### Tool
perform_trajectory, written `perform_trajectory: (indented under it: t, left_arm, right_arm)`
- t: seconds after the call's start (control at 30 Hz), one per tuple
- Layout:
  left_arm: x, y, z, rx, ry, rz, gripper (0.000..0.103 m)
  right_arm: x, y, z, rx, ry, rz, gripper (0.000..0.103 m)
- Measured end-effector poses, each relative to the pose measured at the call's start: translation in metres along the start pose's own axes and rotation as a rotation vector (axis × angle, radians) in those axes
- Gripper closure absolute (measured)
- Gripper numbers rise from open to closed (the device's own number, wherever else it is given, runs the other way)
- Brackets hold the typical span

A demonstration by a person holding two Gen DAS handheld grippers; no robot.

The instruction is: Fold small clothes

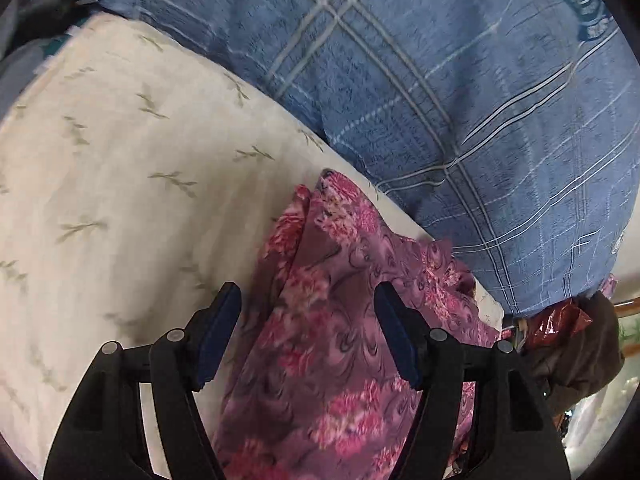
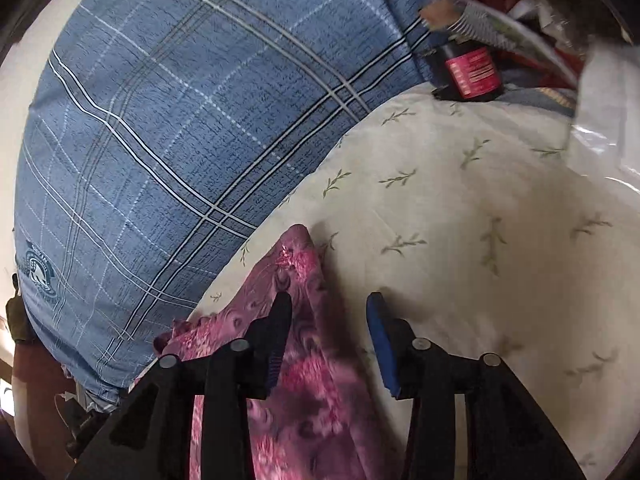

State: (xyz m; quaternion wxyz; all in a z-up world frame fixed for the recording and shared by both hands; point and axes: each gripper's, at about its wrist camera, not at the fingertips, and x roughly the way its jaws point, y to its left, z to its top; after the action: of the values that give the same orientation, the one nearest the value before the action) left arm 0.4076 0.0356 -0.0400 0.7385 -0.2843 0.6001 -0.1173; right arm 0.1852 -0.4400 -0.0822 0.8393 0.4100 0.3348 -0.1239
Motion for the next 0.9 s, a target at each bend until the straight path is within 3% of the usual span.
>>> perform_trajectory:
  t: [0.03, 0.07, 0.1, 0.13, 0.17, 0.23, 0.3, 0.4, 0.43, 0.5, 0.57, 0.63, 0.67, 0.7, 0.73, 0.77, 0.8, 0.83, 0.87, 0.9]
  left_arm:
    - [0.005, -0.004, 0.001, 0.020, -0.002, -0.001, 0.035]
    - [0.005, -0.011, 0.000, 0.062, -0.020, -0.001, 0.048]
    - [0.006, -0.018, 0.000, 0.102, -0.017, -0.009, 0.088]
    - [0.006, -0.023, -0.001, 0.130, 0.000, -0.013, 0.094]
    - [0.003, -0.027, 0.000, 0.141, -0.007, -0.041, 0.094]
    - [-0.013, -0.029, 0.002, 0.168, -0.092, -0.074, 0.094]
    - [-0.015, -0.026, 0.005, 0.171, -0.128, -0.066, 0.094]
    - [0.019, -0.013, 0.012, 0.138, -0.079, 0.101, 0.093]
    - [0.025, -0.010, 0.011, 0.129, -0.071, 0.102, 0.093]
    - [0.014, -0.013, 0.010, 0.117, -0.085, 0.068, 0.092]
    - [-0.012, -0.019, 0.003, 0.138, -0.127, -0.017, 0.092]
    - [-0.036, -0.031, -0.011, 0.179, -0.186, -0.098, 0.085]
    - [-0.041, -0.037, -0.020, 0.203, -0.192, -0.135, 0.070]
    - [-0.040, -0.039, -0.029, 0.215, -0.193, -0.150, 0.062]
    - [-0.033, -0.040, -0.040, 0.233, -0.195, -0.156, 0.061]
    - [-0.020, -0.041, -0.046, 0.250, -0.182, -0.130, 0.060]
    - [-0.002, -0.040, -0.051, 0.260, -0.149, -0.058, 0.060]
    - [0.016, -0.038, -0.053, 0.268, -0.105, 0.024, 0.062]
    - [0.026, -0.036, -0.059, 0.298, -0.119, 0.084, 0.080]
    - [0.019, -0.038, -0.065, 0.325, -0.165, 0.117, 0.086]
  right_arm:
    - [0.007, 0.005, 0.000, -0.022, 0.001, 0.011, 0.061]
    - [0.010, 0.010, 0.000, -0.048, 0.005, 0.022, 0.068]
    - [0.013, 0.016, 0.000, -0.082, 0.015, 0.031, 0.100]
    - [0.013, 0.026, 0.002, -0.123, 0.015, 0.037, 0.098]
    - [0.007, 0.030, 0.004, -0.131, -0.015, 0.065, 0.098]
    - [-0.020, 0.033, 0.008, -0.103, -0.126, 0.209, 0.099]
    - [-0.031, 0.032, 0.014, -0.071, -0.188, 0.249, 0.099]
    - [-0.008, 0.019, 0.019, -0.025, -0.137, 0.142, 0.099]
    - [0.013, 0.014, 0.016, -0.022, -0.038, 0.064, 0.098]
    - [0.025, 0.012, 0.009, -0.026, 0.040, -0.013, 0.095]
    - [-0.002, 0.017, 0.001, -0.046, -0.049, 0.074, 0.093]
    - [-0.033, 0.029, -0.008, -0.099, -0.135, 0.187, 0.092]
    - [-0.043, 0.035, -0.015, -0.128, -0.139, 0.247, 0.089]
    - [-0.045, 0.039, -0.021, -0.141, -0.126, 0.269, 0.087]
    - [-0.040, 0.042, -0.031, -0.150, -0.084, 0.285, 0.087]
    - [-0.033, 0.041, -0.039, -0.160, -0.049, 0.274, 0.087]
    - [-0.019, 0.040, -0.045, -0.170, -0.002, 0.233, 0.089]
    - [0.009, 0.034, -0.055, -0.167, 0.112, 0.125, 0.093]
    - [0.006, 0.030, -0.059, -0.154, 0.063, 0.147, 0.097]
    - [-0.002, 0.030, -0.059, -0.140, 0.025, 0.147, 0.095]
